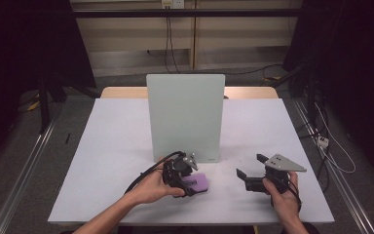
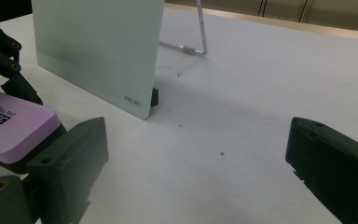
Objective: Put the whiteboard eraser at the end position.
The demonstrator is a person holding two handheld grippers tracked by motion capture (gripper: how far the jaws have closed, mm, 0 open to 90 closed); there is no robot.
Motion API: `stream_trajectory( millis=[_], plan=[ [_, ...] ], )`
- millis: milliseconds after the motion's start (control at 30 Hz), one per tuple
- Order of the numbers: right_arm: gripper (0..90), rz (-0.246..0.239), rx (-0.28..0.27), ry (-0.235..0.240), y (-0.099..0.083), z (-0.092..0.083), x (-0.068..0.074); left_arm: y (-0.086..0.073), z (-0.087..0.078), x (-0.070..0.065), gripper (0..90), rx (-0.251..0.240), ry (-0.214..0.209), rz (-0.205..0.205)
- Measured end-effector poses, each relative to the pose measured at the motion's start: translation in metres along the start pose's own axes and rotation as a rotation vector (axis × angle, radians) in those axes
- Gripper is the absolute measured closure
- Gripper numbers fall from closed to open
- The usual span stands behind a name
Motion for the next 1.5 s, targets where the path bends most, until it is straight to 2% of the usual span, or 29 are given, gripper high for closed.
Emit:
stream_trajectory(
  millis=[67,100,200,333,433,467,600,833,867,900,1000,1067,1100,1133,1167,1233,1333,1433,1500],
  plan=[
    [5.8,0.000,0.000,0.000,0.000,0.000,0.000,-0.001,0.000,0.001,28.2,-0.003,0.019,-0.009],
    [5.8,-0.002,0.000,0.001,0.000,0.000,0.000,-0.001,0.000,0.001,26.8,0.012,0.032,-0.015],
    [5.8,-0.006,0.001,0.002,0.000,0.001,0.000,-0.003,0.001,0.002,24.8,-0.014,0.011,-0.020],
    [5.8,-0.004,0.001,0.002,0.000,0.001,0.000,-0.002,0.002,0.000,15.5,-0.016,0.035,-0.012],
    [5.8,-0.001,0.000,0.001,0.000,0.000,0.000,0.000,0.000,0.000,12.0,-0.031,0.047,0.001],
    [5.8,0.000,0.000,-0.001,0.000,0.000,0.000,0.000,0.001,-0.001,10.9,-0.056,0.053,-0.009],
    [5.8,-0.001,-0.001,-0.003,0.000,-0.001,-0.001,0.000,-0.006,0.002,7.0,-0.087,0.071,-0.025],
    [5.7,0.000,0.000,-0.004,0.000,-0.001,0.000,-0.005,-0.022,0.007,6.9,-0.186,0.138,-0.078],
    [5.7,-0.001,0.000,-0.003,0.000,-0.001,0.000,-0.006,-0.026,0.009,6.8,-0.191,0.144,-0.073],
    [5.7,-0.001,0.001,-0.002,0.000,-0.001,0.000,-0.007,-0.028,0.009,6.7,-0.224,0.145,-0.095],
    [5.7,0.001,0.001,-0.005,-0.001,-0.001,0.000,-0.011,-0.035,0.012,6.2,-0.229,0.167,-0.108],
    [5.7,0.001,0.001,-0.006,-0.001,-0.001,-0.001,-0.013,-0.038,0.014,6.1,-0.231,0.193,-0.140],
    [5.8,0.004,0.001,-0.009,-0.001,-0.002,-0.001,-0.014,-0.038,0.015,6.1,-0.249,0.199,-0.152],
    [5.7,0.007,-0.001,-0.010,-0.001,-0.002,-0.001,-0.016,-0.041,0.015,6.2,-0.226,0.210,-0.143],
    [5.7,0.007,-0.001,-0.013,-0.001,-0.002,-0.001,-0.016,-0.041,0.014,6.3,-0.243,0.228,-0.158],
    [5.7,0.003,0.001,-0.012,-0.001,-0.003,-0.001,-0.019,-0.045,0.014,6.2,-0.219,0.252,-0.148],
    [5.7,0.010,0.002,-0.014,-0.002,-0.004,-0.001,-0.023,-0.052,0.013,6.2,-0.237,0.271,-0.148],
    [5.7,0.009,0.003,-0.016,-0.003,-0.006,-0.001,-0.030,-0.060,0.012,6.1,-0.287,0.295,-0.177],
    [5.7,0.011,0.000,-0.018,-0.003,-0.007,-0.001,-0.036,-0.062,0.013,6.1,-0.298,0.321,-0.190]
  ],
)
Point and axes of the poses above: each handheld gripper's, and its own axes: z roughly forward along the jaws, y roughly out of its top, x roughly to its left, the point moved 1 cm from there along z, roughly forward along the jaws, and after that the axes turned 12 degrees about z, right-handed, at the moved point
